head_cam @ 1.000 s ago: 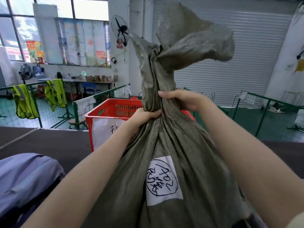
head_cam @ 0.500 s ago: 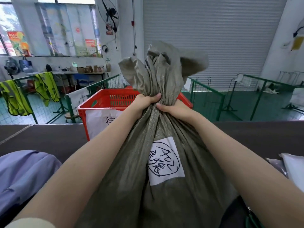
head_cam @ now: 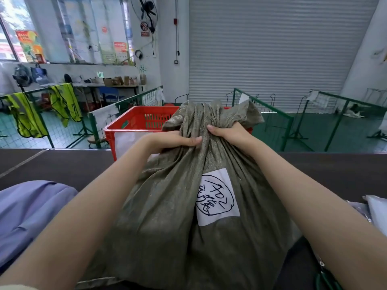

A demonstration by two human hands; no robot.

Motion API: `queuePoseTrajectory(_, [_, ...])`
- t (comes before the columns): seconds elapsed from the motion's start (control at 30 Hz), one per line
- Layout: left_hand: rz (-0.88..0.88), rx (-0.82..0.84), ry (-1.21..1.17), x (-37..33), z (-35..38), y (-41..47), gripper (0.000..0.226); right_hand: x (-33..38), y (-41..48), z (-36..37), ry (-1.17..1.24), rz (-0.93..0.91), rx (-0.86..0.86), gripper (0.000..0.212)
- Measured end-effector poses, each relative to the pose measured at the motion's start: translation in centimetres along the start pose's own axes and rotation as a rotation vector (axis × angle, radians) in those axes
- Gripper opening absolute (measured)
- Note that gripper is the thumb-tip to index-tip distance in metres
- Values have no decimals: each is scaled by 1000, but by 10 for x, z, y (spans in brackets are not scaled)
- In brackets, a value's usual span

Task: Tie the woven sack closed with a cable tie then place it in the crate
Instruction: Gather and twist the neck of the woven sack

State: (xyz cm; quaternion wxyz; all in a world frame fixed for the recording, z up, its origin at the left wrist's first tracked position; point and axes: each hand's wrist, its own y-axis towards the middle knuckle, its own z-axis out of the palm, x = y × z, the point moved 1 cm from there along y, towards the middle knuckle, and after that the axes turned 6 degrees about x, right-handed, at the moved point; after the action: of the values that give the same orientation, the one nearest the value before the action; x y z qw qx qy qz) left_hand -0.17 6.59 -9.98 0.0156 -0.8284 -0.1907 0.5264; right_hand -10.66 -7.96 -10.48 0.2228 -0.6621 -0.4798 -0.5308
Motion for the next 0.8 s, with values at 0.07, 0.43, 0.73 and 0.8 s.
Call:
queuePoseTrajectory(0.07, [85, -166, 113, -2, 12, 7, 43, 5, -2, 4, 26, -8, -3, 41])
queuePoseTrajectory(0.43, [404, -422, -43, -23, 10, 14, 40, 34, -15, 18, 149, -34, 7, 43])
queuePoseTrajectory(0.73, [304, -279, 27, -53, 34, 3, 37, 43, -18, -2, -112, 78, 328, 52])
queuePoseTrajectory(0.8, [305, -335, 47, -55, 39, 1, 36, 41, -19, -5, -53, 89, 353, 48])
